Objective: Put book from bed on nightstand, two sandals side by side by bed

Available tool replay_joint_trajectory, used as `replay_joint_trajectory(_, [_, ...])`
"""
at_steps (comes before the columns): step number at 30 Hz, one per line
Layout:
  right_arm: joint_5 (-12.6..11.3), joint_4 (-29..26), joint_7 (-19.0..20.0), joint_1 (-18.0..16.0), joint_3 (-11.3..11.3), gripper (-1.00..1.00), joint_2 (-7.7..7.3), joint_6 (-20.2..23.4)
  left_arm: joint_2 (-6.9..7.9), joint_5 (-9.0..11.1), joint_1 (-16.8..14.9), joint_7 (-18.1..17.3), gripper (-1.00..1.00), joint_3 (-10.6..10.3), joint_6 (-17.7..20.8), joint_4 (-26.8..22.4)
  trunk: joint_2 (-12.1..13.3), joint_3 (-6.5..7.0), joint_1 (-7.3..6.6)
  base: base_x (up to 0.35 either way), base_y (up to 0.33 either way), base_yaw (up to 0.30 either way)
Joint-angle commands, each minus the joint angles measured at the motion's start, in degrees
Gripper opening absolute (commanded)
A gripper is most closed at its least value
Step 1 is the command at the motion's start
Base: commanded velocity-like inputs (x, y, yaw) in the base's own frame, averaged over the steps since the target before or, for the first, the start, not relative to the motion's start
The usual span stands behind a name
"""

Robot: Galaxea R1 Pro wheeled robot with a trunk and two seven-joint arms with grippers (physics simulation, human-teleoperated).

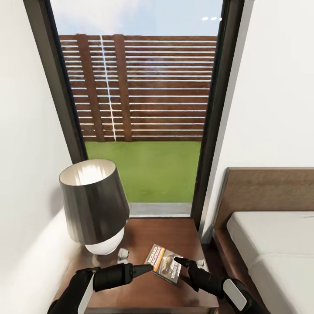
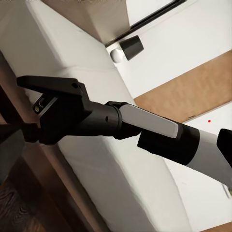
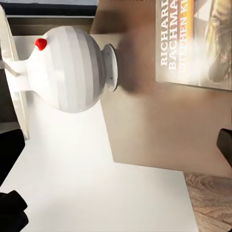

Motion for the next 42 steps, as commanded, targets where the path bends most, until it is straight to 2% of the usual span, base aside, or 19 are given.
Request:
replay_joint_trajectory(1, [-0.43, 0.0, -0.01, -0.03, 0.34, 1.0, -0.07, 0.12, -0.05, -0.11, -0.03, -0.25, 1.0, 0.17, 0.6, -0.01, 0.39, 0.13, -0.23, 0.0, 0.0, 0.0])
replay_joint_trajectory(37, [-0.38, 0.0, -0.01, -0.03, 0.35, 1.0, -0.07, 0.09, -0.1, -0.25, -0.03, -0.19, 1.0, 0.15, 0.59, -0.02, 14.83, 6.59, -8.14, 0.0, 0.0, 0.0])
replay_joint_trajectory(42, [-0.37, 0.0, -0.01, -0.03, 0.35, 1.0, -0.07, 0.06, -0.13, -0.25, -0.03, 0.72, 1.0, 0.15, 0.59, -0.01, 16.83, 7.49, -9.24, 0.0, 0.0, 0.0])
